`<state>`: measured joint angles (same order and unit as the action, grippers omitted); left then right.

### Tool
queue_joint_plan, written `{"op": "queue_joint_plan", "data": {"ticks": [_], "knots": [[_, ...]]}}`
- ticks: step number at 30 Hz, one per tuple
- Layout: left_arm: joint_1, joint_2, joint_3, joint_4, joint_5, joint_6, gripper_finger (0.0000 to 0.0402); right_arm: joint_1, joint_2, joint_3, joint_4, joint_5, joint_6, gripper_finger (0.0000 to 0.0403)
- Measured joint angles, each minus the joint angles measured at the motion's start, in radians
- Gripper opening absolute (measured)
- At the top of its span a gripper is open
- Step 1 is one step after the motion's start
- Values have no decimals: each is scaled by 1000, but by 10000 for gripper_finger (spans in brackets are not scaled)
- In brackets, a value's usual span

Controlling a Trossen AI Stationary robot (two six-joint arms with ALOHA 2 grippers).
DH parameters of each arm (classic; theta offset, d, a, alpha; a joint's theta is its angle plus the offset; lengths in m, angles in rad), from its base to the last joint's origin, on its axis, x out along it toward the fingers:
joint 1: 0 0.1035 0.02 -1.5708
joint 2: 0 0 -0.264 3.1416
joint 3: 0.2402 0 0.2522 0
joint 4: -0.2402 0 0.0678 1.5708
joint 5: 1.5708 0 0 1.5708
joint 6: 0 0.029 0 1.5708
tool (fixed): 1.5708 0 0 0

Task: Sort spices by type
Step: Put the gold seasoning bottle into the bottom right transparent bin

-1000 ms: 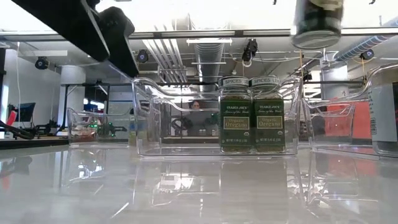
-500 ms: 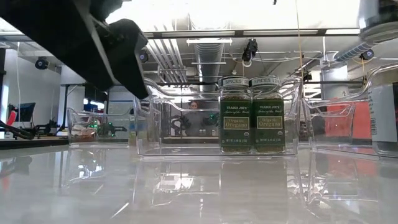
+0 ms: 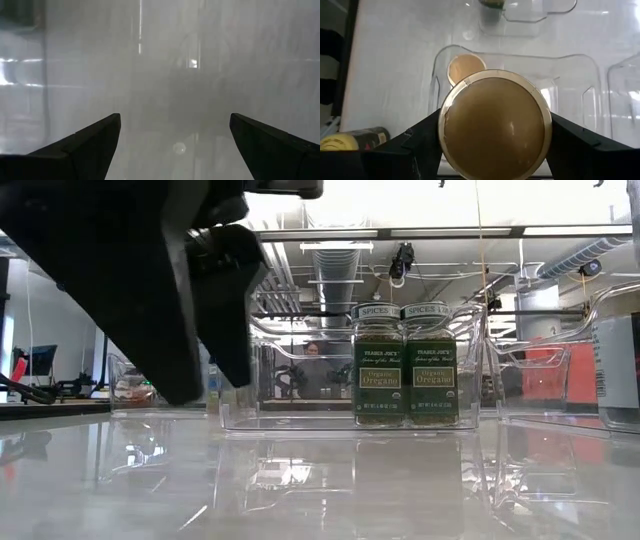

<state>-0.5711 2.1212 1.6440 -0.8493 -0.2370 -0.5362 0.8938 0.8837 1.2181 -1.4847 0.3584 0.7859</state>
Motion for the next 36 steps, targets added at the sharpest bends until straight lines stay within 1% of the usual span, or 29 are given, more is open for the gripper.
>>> {"op": "queue_joint_plan", "data": {"ticks": [4,8,16,23,26,36], "knots": [[-2,45,60,5,13,-8,359,20,-7,-53,14,-21,34,269],[-1,70,92,41,13,-13,359,39,-16,-97,56,-21,64,269],[-13,74,88,45,13,-26,359,81,-23,-229,141,-17,138,269],[-20,74,86,40,12,-24,359,115,-19,-295,199,53,195,269],[-22,74,83,40,12,-24,359,122,-4,-313,198,58,219,269],[-24,74,82,40,-1,-4,359,149,18,-397,289,81,273,269]]}}
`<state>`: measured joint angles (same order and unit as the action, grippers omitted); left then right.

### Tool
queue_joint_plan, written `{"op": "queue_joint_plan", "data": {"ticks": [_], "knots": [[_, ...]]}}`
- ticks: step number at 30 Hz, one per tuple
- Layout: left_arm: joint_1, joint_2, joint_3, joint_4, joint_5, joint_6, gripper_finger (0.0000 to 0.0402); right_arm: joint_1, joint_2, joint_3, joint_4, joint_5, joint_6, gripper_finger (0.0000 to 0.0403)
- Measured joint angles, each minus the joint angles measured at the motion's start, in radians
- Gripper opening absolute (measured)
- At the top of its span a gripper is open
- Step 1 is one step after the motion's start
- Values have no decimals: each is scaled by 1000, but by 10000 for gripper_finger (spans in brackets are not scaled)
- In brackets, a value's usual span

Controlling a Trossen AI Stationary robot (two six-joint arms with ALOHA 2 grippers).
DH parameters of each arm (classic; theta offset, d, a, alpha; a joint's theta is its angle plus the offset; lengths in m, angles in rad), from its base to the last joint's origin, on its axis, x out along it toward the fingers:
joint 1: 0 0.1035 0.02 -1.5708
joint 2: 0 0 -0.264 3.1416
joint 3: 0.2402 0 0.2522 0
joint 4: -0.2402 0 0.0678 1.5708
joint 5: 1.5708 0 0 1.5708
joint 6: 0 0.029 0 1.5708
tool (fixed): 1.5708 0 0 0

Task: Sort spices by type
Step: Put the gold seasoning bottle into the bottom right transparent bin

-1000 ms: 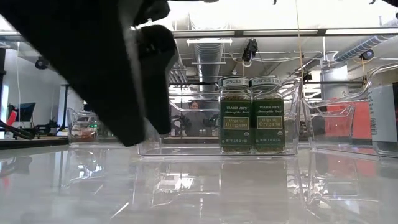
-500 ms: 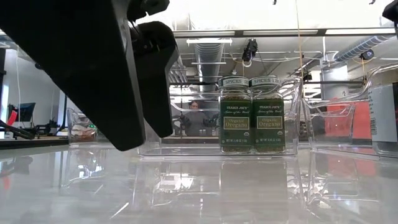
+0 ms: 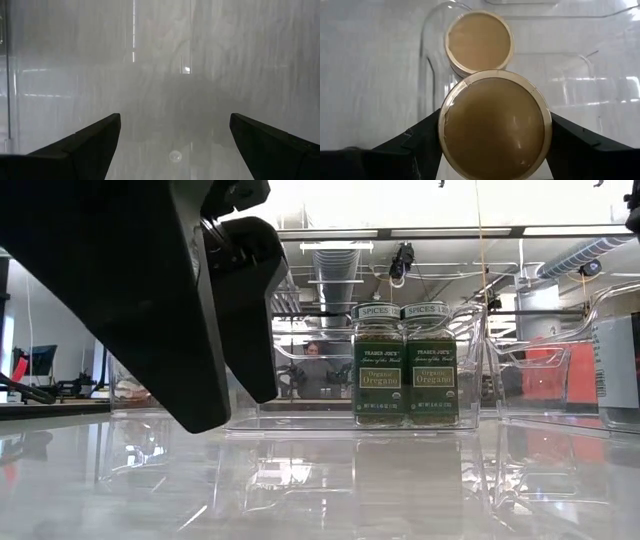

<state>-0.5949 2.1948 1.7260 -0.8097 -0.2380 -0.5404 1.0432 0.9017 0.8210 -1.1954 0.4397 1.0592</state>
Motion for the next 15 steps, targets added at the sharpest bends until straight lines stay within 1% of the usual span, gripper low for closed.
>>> {"op": "queue_joint_plan", "data": {"ticks": [3,8,15], "knots": [[0,0,0,2,-1,7,359,0,4,-15,5,11,19,269],[-3,0,0,4,-1,8,359,0,19,-45,61,8,32,269],[-5,-2,-8,4,-3,8,359,0,75,-47,83,4,26,269]]}}
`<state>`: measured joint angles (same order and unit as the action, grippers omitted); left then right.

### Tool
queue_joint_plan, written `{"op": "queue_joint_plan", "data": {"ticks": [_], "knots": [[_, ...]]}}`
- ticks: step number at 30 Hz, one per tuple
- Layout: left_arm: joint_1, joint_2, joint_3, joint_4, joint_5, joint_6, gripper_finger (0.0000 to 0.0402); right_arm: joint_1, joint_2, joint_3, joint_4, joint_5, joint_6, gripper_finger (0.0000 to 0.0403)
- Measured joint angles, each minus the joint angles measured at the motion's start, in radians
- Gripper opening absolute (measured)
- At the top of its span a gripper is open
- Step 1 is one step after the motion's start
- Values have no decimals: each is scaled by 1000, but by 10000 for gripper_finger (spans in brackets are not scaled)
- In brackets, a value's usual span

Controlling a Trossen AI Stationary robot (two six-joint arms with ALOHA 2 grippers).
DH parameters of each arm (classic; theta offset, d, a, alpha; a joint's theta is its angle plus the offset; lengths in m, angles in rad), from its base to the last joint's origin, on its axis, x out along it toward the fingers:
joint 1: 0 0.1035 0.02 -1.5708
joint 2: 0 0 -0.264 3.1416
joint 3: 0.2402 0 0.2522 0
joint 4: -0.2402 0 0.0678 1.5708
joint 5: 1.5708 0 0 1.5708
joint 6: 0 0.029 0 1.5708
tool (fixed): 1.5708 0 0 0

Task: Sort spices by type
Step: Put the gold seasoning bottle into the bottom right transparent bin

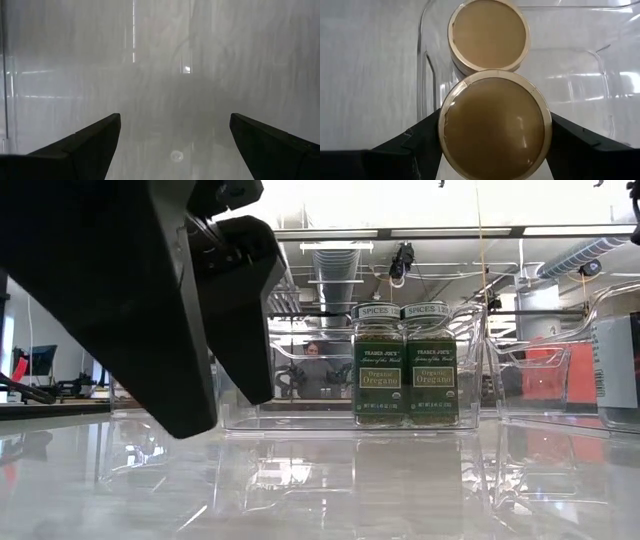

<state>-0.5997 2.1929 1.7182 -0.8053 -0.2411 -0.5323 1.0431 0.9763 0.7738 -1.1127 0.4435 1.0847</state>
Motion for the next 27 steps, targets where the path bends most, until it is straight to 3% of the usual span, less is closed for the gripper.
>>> {"op": "queue_joint_plan", "data": {"ticks": [27], "knots": [[-13,-3,-6,10,-14,-9,359,-1,14,-34,31,-20,9,271]]}}
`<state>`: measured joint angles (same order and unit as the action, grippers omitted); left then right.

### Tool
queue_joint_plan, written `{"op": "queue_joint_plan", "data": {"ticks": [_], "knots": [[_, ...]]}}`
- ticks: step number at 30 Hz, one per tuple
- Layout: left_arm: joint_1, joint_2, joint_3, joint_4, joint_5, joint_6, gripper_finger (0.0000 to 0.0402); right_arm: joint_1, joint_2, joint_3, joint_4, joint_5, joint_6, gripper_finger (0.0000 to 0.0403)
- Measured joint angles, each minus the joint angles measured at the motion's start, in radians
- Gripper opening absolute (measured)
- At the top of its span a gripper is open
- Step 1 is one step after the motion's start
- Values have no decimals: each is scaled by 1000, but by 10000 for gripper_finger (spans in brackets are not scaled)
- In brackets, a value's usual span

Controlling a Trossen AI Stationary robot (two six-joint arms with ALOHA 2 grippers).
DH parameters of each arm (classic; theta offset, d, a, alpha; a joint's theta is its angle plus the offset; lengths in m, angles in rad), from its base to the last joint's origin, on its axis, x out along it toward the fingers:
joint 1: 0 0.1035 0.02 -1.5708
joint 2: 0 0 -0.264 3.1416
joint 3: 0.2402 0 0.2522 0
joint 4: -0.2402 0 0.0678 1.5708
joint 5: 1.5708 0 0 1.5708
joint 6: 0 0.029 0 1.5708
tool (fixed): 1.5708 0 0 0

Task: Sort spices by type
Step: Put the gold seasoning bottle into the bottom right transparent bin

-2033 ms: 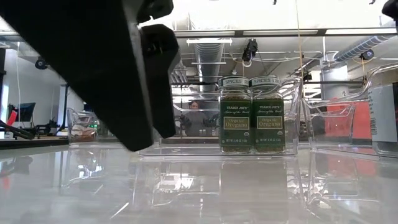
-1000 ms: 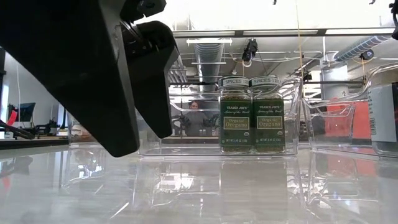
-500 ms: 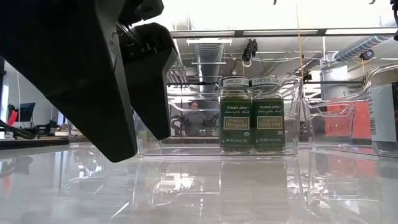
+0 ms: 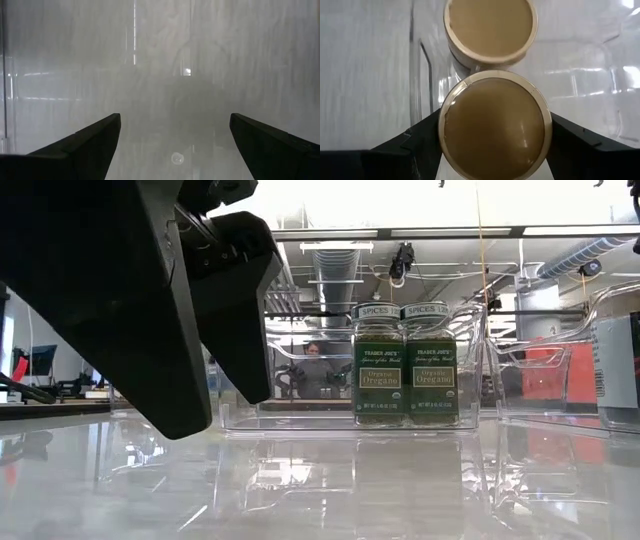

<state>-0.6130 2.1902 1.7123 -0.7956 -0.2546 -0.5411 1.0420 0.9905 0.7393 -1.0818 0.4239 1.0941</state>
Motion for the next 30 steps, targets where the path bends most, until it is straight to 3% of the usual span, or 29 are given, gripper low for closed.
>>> {"op": "queue_joint_plan", "data": {"ticks": [8,17,30], "knots": [[-2,0,0,2,0,0,359,0,1,-9,25,-7,5,290],[-1,0,-2,3,-10,0,359,-2,0,-35,35,3,4,278],[5,-1,-5,2,-24,25,359,-2,0,-27,46,-3,-25,340]]}}
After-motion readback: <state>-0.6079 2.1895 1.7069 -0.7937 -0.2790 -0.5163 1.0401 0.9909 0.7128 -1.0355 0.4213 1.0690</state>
